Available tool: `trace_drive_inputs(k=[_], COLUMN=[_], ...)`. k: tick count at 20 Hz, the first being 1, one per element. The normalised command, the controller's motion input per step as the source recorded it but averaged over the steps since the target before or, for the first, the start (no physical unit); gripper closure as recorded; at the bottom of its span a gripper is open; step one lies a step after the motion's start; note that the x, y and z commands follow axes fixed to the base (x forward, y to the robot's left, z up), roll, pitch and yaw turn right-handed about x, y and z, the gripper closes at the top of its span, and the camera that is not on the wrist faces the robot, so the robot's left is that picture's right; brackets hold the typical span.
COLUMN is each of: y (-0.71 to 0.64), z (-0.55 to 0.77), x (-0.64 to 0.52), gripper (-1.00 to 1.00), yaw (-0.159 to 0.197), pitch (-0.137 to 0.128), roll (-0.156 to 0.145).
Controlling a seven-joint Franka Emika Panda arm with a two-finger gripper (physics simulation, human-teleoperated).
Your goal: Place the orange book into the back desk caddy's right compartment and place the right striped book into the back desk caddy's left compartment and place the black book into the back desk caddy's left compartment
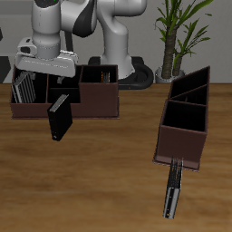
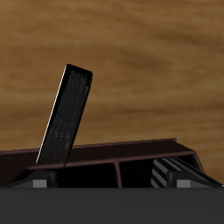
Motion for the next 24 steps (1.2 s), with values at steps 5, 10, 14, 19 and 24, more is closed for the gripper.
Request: trace_drive_inputs(k=[5, 10, 14, 19, 24], y=[0.37, 0.19, -0.18, -0.07, 0.16], z=[0.12, 0.06, -0.17, -0.19, -0.31], x=[0.50, 0.32, 0.13, 0.07, 0.10], gripper=[-1.00, -1.00, -1.00, -1.00, -1.00], yaw=[-0.049, -0.022, -0.029, -0.033, -0.006], pitch=[-0.017, -0.035, 0.019, 0.014, 0.024], roll=[-0.038, -0.001, -0.007, 0.019, 0.046])
